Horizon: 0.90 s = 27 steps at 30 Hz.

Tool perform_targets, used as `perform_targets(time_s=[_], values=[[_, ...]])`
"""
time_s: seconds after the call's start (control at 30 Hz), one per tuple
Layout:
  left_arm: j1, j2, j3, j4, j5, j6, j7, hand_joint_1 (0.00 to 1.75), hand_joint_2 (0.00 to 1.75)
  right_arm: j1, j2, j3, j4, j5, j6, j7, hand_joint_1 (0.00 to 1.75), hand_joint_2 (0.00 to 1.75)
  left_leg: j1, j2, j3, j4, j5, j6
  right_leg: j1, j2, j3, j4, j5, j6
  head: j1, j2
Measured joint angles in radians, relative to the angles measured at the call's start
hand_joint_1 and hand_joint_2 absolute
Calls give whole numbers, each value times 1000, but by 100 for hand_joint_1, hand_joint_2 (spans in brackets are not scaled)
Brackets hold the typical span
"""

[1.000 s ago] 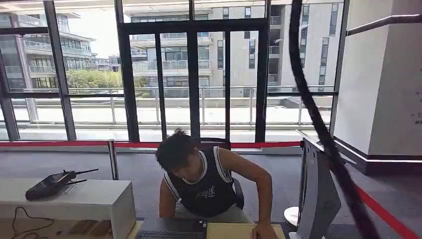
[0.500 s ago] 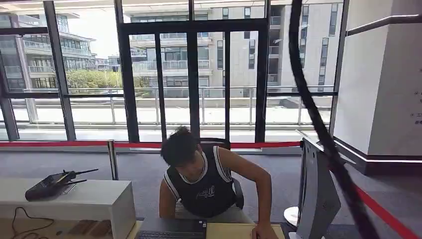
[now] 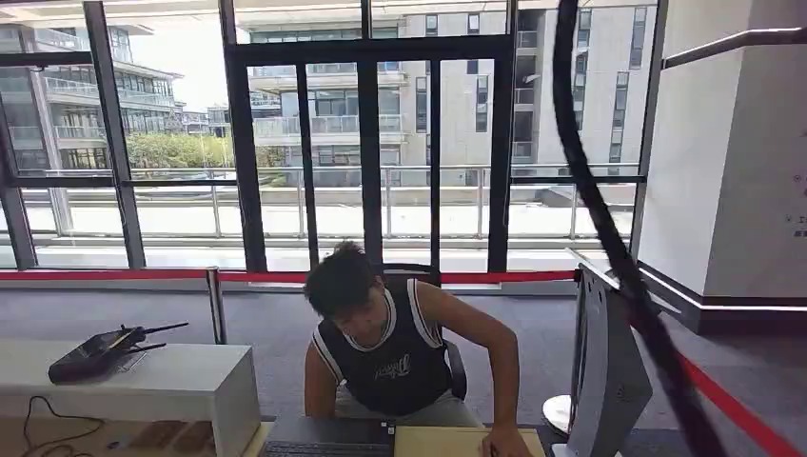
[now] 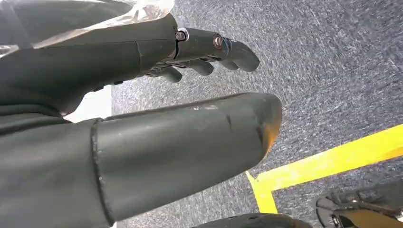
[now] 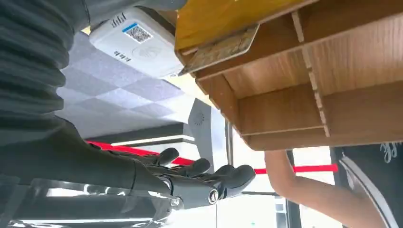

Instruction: Pass the card to the sensor for recognition and then transmit it.

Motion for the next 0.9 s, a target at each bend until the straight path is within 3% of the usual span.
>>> perform_targets(time_s=[0.43, 0.9], values=[[-1, 0, 0, 0, -12, 0, -12, 0, 0, -45, 43, -10, 114, -40, -42, -72, 0, 175, 0, 0, 0, 0, 0, 0, 0, 0, 0, 0, 0, 0, 0, 0], [-1, 0, 0, 0, -14, -2, -12, 0, 0, -78, 80, -14, 230, -54, -42, -85, 0, 175, 0, 0, 0, 0, 0, 0, 0, 0, 0, 0, 0, 0, 0, 0]])
